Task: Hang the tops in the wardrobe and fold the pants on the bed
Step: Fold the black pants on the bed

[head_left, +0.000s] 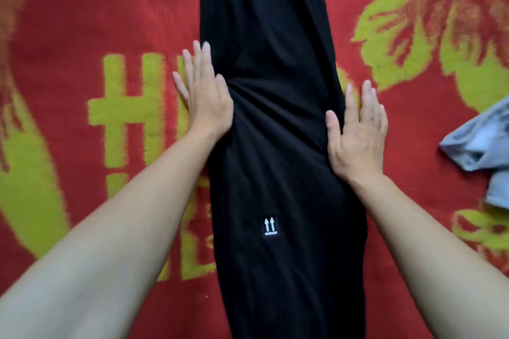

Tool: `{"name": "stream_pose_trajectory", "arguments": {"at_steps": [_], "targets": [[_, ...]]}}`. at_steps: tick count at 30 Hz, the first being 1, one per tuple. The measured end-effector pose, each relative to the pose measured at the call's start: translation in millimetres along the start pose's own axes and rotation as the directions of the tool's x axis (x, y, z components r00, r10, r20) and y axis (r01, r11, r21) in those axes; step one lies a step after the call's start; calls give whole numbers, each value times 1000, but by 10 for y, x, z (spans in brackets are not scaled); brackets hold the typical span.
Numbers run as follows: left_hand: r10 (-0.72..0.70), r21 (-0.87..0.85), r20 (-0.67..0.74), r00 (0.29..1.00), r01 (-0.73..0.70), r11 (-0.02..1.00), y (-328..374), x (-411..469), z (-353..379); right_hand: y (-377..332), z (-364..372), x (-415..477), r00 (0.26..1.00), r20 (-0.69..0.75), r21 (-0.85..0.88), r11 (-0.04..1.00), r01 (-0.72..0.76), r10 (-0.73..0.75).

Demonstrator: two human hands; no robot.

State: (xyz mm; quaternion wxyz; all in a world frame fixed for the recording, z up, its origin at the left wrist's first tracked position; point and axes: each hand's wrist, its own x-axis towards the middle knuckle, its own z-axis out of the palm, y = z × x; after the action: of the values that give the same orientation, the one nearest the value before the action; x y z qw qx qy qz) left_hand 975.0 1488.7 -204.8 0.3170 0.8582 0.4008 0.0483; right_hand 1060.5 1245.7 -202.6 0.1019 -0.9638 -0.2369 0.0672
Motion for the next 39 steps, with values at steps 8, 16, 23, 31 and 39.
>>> {"name": "stream_pose_trajectory", "arguments": {"at_steps": [8, 16, 23, 31, 39], "targets": [[-47, -154, -5, 999, 46, 987, -118, -1091, 12, 88, -85, -526, 992, 106, 160, 983, -88, 72], [-320, 65, 104, 942, 315, 947, -315, -3888, 118, 375, -315, -3020, 872, 236, 101, 881, -462, 430], [-634, 164, 79, 769, 617, 770, -317, -4528, 160, 480, -319, -3942, 702, 491, 335, 633, -698, 516], [-572, -380, 424, 702, 712, 591, -275, -4867, 136, 671, -493, -3858, 619, 749, 469, 470, -748, 238], [-551, -406, 525, 648, 760, 507, 234, -5533, -594, 719, -1376, -4352, 693, 702, 540, 511, -668, 165]]}}
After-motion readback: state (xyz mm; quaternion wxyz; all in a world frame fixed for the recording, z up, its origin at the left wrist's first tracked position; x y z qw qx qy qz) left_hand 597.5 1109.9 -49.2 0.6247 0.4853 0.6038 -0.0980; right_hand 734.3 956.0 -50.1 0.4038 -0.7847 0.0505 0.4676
